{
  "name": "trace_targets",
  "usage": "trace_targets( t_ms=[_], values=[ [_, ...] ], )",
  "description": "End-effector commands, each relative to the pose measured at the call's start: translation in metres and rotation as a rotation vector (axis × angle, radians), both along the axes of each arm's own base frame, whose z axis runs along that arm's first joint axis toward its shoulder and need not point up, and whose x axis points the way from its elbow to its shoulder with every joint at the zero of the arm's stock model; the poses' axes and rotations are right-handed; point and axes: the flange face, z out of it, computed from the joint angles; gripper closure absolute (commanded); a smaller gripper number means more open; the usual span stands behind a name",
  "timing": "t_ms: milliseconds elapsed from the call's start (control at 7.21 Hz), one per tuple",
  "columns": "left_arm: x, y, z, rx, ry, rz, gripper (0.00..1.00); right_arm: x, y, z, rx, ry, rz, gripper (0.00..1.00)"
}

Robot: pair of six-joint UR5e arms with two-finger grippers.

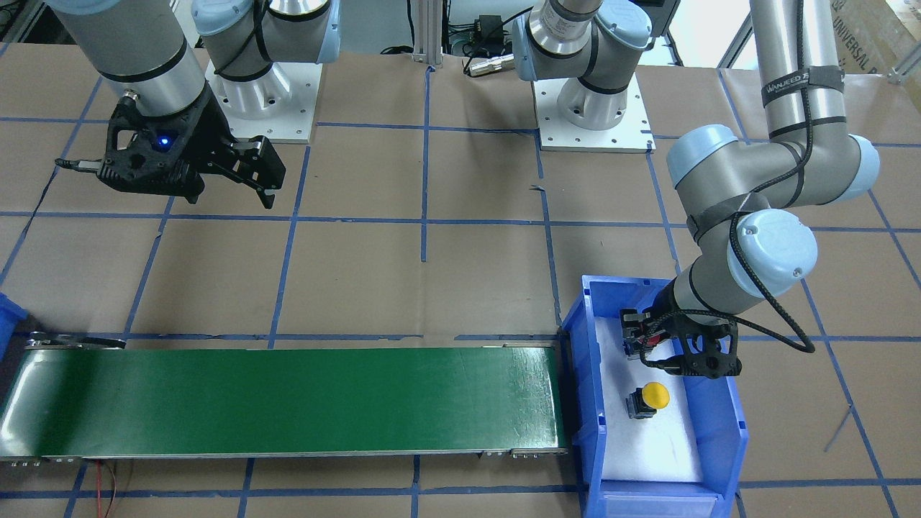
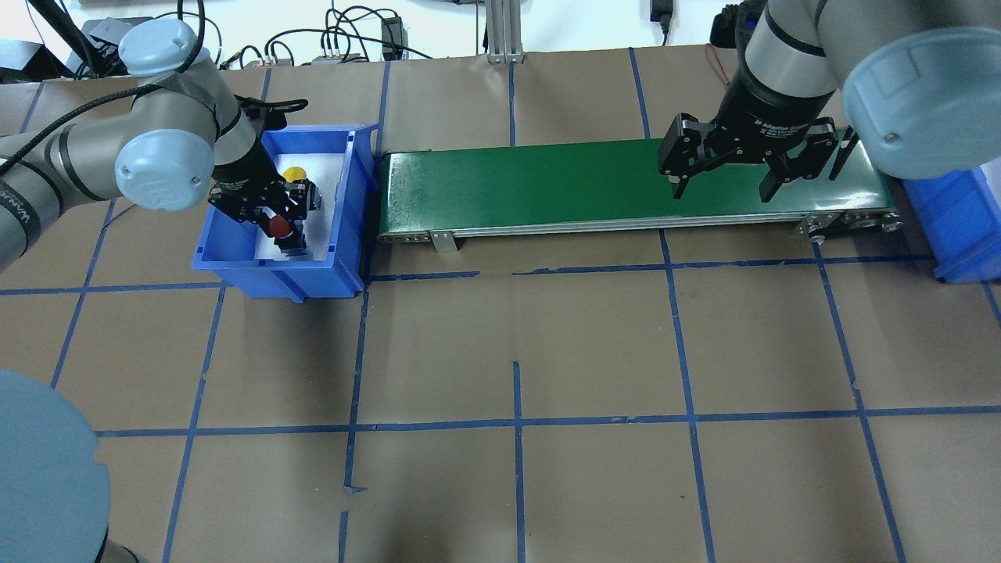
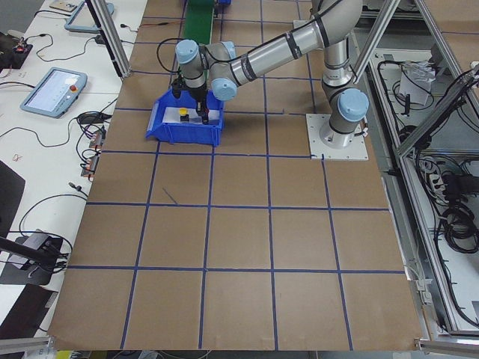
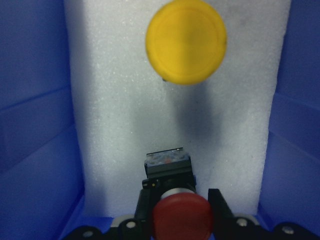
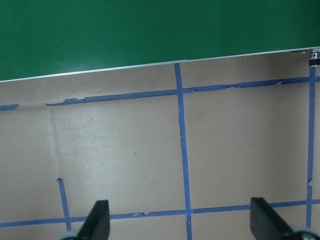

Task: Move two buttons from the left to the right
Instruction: 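Close the left gripper on the red button in the bin, then lift the red button and carry it onto the green conveyor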

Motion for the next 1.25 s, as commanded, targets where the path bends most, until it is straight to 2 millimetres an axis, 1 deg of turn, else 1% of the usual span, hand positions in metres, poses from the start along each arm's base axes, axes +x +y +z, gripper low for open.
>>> trace_targets(
  t_ms=[0, 139, 278, 416, 555, 694, 833, 972, 1110],
  values=[
    [0.0, -0.011, 0.039, -0.041, -0.002, 0.006, 0.77, 0.0, 0.0, 0.0, 0.0, 0.0, 0.001, 0.0],
    [-0.001, -0.013, 0.067, -0.052, 0.001, 0.006, 0.77, -0.002, -0.001, 0.0, 0.0, 0.0, -0.002, 0.0],
    [-0.002, -0.012, 0.086, -0.044, 0.004, 0.008, 0.77, -0.002, 0.0, -0.001, 0.002, 0.0, 0.0, 0.0],
    [-0.012, -0.017, 0.107, -0.082, 0.007, 0.01, 0.77, -0.002, 0.0, -0.001, 0.002, 0.0, 0.0, 0.0],
    [-0.028, -0.024, 0.13, -0.128, 0.016, -0.003, 0.76, -0.002, -0.001, -0.001, 0.0, 0.0, 0.0, 0.0],
    [-0.052, -0.03, 0.147, -0.155, 0.021, 0.018, 0.76, -0.003, -0.001, 0.0, 0.0, 0.0, -0.002, 0.0],
    [-0.1, -0.025, 0.144, -0.141, 0.067, 0.099, 0.76, -0.003, -0.001, 0.001, -0.001, 0.001, -0.002, 0.0],
    [-0.116, -0.031, 0.129, -0.124, 0.093, 0.131, 0.76, -0.003, -0.001, -0.001, 0.003, 0.002, 0.0, 0.0],
    [-0.131, -0.034, 0.102, -0.08, 0.129, 0.1, 0.76, -0.002, -0.001, -0.001, 0.0, 0.002, -0.002, 0.0]
  ],
)
